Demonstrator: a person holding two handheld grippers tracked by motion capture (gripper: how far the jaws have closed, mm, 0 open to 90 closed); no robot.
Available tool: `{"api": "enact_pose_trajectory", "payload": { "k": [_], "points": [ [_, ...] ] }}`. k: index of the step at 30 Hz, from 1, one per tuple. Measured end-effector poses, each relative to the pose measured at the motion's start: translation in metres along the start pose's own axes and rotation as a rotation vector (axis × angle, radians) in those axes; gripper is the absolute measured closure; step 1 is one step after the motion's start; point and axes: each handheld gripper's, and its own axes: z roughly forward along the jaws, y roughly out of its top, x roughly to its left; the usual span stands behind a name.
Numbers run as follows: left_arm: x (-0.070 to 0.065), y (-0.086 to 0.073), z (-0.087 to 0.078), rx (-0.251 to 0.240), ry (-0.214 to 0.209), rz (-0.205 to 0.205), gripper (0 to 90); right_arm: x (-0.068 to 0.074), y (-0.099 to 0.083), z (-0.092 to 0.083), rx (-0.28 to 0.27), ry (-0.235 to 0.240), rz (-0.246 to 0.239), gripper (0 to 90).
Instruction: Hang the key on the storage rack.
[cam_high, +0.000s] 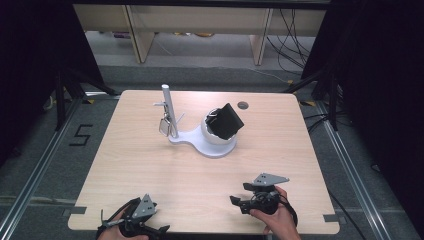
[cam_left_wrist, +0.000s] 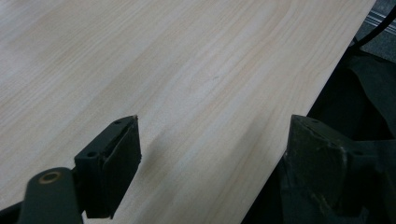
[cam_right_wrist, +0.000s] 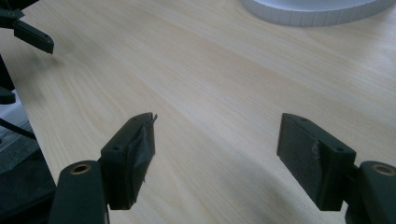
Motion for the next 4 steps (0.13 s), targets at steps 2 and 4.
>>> {"api": "enact_pose_trajectory", "payload": {
  "k": [2,4],
  "points": [
    [-0.0008,-0.0004,0.0003,-0.004,-0.004,-0.02,17.6,-0.0005,0.0003,0.0005,0.003,0.014,-0.006,28.8],
    [-0.0003,-0.001,0.0004,-0.006,0.003,-0.032,17.0,0.0003,0.0,0.0007,-0.005,0.0,-0.004,28.8]
  ]
}}
